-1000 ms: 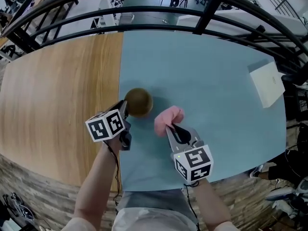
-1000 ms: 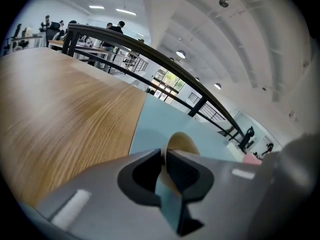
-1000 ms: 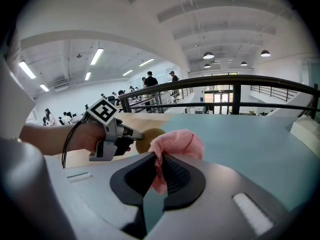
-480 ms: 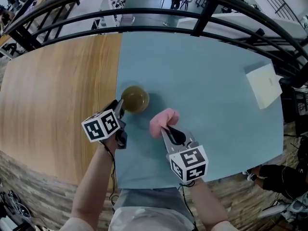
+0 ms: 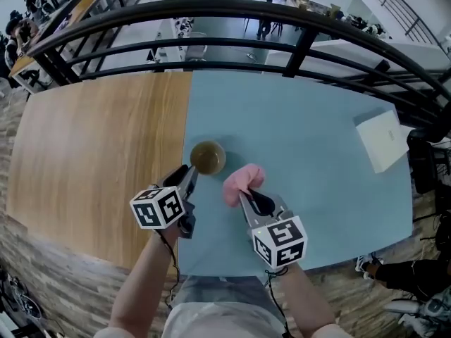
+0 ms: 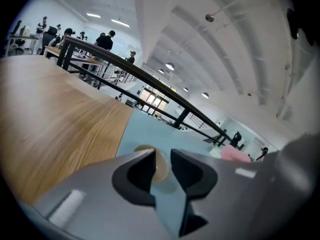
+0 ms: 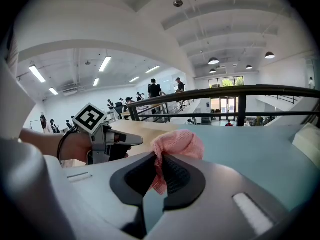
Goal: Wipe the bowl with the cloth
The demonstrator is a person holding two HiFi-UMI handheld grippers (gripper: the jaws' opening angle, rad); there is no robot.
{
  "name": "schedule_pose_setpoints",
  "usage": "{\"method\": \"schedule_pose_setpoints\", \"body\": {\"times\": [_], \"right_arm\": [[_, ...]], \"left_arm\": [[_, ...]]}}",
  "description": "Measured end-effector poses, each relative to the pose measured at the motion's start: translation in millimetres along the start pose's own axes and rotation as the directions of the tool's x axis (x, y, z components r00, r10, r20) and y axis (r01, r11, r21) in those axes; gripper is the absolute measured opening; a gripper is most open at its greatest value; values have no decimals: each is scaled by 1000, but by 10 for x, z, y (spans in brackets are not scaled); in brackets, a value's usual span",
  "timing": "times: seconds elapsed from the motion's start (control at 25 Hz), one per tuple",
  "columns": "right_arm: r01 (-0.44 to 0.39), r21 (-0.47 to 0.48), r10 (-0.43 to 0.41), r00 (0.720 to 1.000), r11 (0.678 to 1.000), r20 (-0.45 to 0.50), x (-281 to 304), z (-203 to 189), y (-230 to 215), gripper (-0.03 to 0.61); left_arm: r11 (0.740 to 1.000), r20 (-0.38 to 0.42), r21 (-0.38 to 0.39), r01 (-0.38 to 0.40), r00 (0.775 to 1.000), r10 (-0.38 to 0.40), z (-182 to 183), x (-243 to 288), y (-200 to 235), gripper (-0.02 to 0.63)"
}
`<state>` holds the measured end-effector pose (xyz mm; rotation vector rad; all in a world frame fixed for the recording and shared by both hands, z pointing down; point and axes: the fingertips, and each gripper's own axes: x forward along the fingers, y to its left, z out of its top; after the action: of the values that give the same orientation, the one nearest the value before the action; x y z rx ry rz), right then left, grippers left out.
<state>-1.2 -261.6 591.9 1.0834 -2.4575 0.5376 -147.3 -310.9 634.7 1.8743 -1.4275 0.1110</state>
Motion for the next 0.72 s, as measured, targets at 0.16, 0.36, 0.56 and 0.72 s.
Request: {"method": "schedule_pose_setpoints", "body": {"times": [0.16,0.36,0.56,0.72], "right_arm": [[-7,-31,8,999,999,31,-267,254,69,28],[-8,-66,13,996,998,83,-612,652,180,28],[-10,-136,28,991,991,128,-1023,1024,392,28],[9,-221,32,983,975,182,-1353,1291,518,28]], "left_arm": [[999,33,37,12,999,-13,159,-320,-267,52],[993,78,112,25,996,-34,409,-751,-630,52],[980,117,195,30,992,-54,574,-1236,-980,39],[970,166,244,20,984,-62,707,-1551,-1206,21]]}}
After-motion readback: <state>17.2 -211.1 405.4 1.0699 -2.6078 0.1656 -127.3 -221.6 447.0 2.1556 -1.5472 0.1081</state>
